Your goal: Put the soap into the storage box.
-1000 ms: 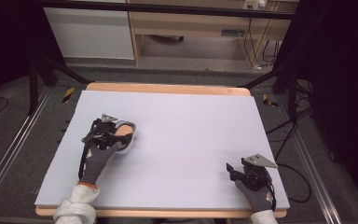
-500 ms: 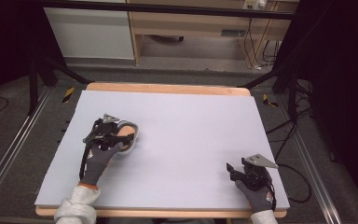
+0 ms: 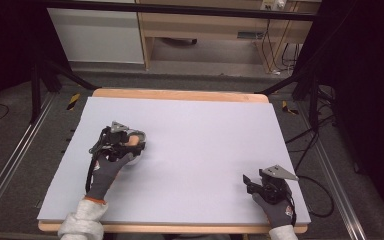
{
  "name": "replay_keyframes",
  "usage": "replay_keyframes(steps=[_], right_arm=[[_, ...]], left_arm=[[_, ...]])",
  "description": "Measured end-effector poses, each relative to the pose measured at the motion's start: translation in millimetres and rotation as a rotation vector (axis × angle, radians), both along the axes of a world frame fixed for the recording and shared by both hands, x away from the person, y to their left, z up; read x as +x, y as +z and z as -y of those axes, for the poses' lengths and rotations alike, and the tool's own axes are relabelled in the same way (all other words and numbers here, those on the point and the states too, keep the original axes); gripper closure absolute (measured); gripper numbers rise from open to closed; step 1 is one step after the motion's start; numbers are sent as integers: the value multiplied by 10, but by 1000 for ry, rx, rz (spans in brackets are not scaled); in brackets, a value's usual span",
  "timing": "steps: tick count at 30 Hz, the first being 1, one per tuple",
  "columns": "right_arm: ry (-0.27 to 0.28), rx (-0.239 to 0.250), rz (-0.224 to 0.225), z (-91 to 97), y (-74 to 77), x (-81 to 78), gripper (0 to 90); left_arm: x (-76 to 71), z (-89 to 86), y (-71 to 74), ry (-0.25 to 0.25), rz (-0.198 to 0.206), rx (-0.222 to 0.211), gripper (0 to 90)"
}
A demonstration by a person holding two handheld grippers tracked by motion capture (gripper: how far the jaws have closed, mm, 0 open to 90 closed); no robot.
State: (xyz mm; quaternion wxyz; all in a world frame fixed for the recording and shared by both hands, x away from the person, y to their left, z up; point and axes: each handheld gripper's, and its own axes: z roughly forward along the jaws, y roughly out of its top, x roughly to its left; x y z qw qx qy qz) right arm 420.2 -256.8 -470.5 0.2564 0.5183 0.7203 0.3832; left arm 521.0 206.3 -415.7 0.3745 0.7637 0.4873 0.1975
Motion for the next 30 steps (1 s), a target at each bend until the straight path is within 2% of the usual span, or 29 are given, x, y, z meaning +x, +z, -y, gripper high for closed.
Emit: replay_keyframes(steps=[6,12,17,26,30], right_arm=[[-3,8,-3,5,4,-3,335],[-10,3,5,22,1,-5,335],[-13,2,3,24,-5,-2,335],[-27,3,-2,70,-23,3,336],[-22,-12,-10,77,-50,4,336]], left_arm=[[-60,1,43,-14,10,-21,318],[-233,-24,58,-51,22,-28,320],[-412,-99,-52,-65,19,-22,316],[-663,-284,-267,-56,17,-34,304],[-748,-366,-349,-58,4,-15,293]])
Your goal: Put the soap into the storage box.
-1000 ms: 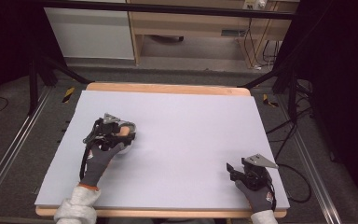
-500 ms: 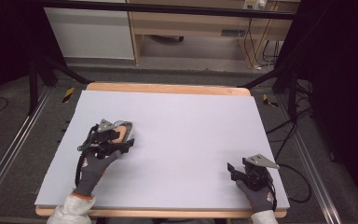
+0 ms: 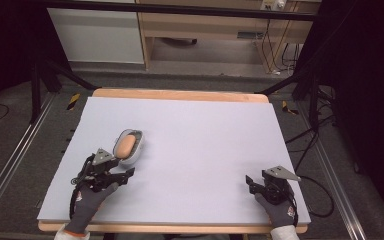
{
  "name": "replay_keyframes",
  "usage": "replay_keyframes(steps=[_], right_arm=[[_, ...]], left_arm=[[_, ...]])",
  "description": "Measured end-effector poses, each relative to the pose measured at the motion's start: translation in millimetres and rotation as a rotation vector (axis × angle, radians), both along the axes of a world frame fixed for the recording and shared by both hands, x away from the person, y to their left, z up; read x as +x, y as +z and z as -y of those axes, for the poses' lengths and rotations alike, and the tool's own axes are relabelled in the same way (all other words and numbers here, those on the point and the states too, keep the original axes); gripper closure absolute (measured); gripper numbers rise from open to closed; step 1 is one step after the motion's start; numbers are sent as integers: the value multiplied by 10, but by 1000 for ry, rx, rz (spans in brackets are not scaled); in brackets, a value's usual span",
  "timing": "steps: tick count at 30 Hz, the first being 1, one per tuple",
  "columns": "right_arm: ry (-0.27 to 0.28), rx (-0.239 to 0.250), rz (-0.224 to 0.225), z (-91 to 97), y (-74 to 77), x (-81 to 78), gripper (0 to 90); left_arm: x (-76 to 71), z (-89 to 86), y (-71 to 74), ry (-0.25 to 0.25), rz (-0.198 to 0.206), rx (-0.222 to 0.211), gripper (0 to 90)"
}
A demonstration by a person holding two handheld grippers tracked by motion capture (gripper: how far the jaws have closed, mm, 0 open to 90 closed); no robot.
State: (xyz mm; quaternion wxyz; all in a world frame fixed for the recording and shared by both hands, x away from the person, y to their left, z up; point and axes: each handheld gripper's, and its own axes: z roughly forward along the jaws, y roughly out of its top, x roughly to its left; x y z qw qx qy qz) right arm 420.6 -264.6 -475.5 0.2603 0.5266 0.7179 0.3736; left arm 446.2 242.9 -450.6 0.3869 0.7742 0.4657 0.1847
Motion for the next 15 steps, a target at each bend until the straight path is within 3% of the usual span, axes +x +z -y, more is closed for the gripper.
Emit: replay_keyframes(steps=[7,11,15], right_arm=[[-4,-6,-12,-2,-26,-9,321],[-10,-3,-14,14,-29,-9,318],[-12,9,-17,20,-20,-14,314]], left_arm=[[-76,-231,-47,48,21,-3,245],[-99,-370,-90,86,9,-12,245],[-117,-427,-128,104,11,7,244]])
